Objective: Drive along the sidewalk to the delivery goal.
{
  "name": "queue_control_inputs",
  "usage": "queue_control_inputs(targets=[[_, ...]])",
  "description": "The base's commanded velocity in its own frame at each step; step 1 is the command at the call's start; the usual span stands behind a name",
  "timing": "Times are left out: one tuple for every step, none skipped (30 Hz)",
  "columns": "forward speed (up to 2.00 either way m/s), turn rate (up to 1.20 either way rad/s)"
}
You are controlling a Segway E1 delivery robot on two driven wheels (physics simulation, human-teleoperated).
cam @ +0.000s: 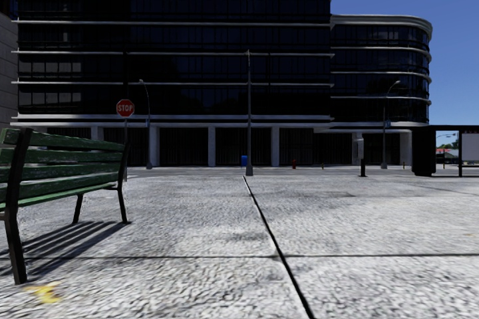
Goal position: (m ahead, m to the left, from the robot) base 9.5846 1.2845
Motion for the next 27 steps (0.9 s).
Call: queue_control_inputs(targets=[[2.0,0.09],[2.0,0.11],[2.0,0.19],[2.0,0.23],[2.0,0.25],[2.0,0.27],[2.0,0.3],[2.0,0.3],[2.0,0.36],[2.0,0.4],[2.0,0.42],[2.0,0.42],[2.0,0.42],[2.0,0.42],[2.0,0.42],[2.0,0.42],[2.0,0.42],[2.0,0.42],[2.0,0.42],[2.0,0.42],[2.0,0.42],[2.0,0.42],[2.0,0.42],[2.0,0.42],[2.0,0.36],[2.0,0.36],[2.0,0.0]])
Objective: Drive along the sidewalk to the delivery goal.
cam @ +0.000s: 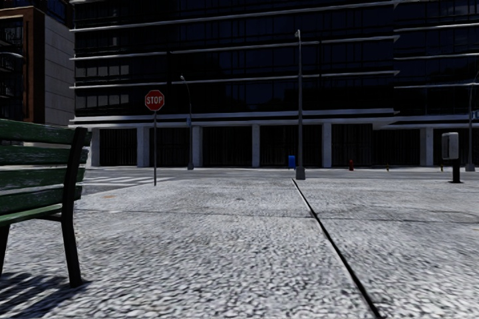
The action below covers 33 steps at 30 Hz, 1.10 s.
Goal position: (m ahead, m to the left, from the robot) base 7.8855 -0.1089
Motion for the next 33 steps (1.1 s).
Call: queue_control_inputs(targets=[[2.0,0.0],[2.0,0.0],[2.0,0.0],[2.0,0.0],[2.0,0.0],[2.0,0.0],[2.0,0.0],[2.0,0.0],[2.0,0.0],[2.0,0.0],[2.0,0.0],[2.0,0.0],[2.0,0.0],[2.0,0.0],[2.0,0.0],[2.0,0.0],[2.0,0.0],[2.0,0.0],[2.0,0.0],[2.0,0.0],[2.0,0.0],[2.0,0.0],[2.0,0.0],[2.0,0.0],[2.0,0.0],[2.0,0.0],[2.0,0.0],[2.0,0.0],[2.0,0.0],[2.0,0.0],[2.0,0.0],[2.0,0.0],[2.0,0.0]])
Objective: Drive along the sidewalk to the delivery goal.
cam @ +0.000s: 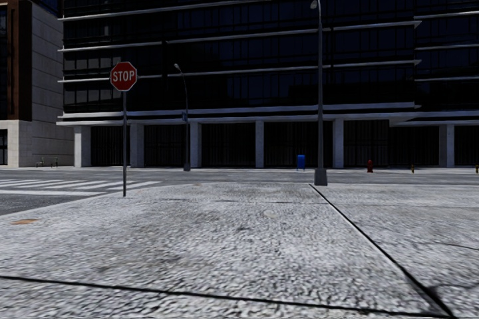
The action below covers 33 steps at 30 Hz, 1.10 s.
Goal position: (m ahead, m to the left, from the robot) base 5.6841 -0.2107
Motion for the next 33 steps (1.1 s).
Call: queue_control_inputs(targets=[[2.0,0.0],[2.0,0.0],[2.0,0.0],[2.0,0.0],[2.0,0.0],[2.0,0.0],[2.0,0.0],[2.0,0.0],[2.0,0.0],[2.0,0.0],[2.0,0.0],[2.0,0.0],[2.0,0.0],[2.0,0.0],[2.0,0.0],[2.0,0.0],[2.0,0.0],[2.0,0.0],[2.0,0.0],[2.0,0.0],[2.0,0.0],[2.0,0.0],[2.0,0.0],[2.0,0.0],[2.0,0.0],[2.0,0.0],[2.0,0.0],[2.0,0.0],[2.0,0.0],[2.0,0.0],[2.0,0.0],[2.0,0.0],[2.0,0.0]])
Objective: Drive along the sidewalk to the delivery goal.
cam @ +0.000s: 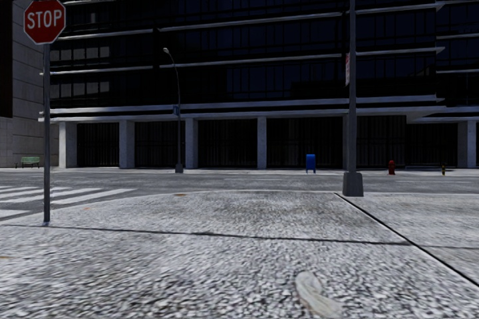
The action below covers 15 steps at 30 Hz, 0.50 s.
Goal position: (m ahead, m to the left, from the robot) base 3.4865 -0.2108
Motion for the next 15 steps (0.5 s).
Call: queue_control_inputs(targets=[[2.0,0.0],[2.0,0.0],[2.0,-0.02],[1.91,-0.18],[1.84,-0.23],[1.82,-0.24],[1.82,-0.24],[1.8,-0.24],[1.8,-0.24],[1.8,-0.24],[1.8,-0.24],[1.77,-0.25],[1.33,-0.25],[1.32,-0.26],[1.32,-0.29]])
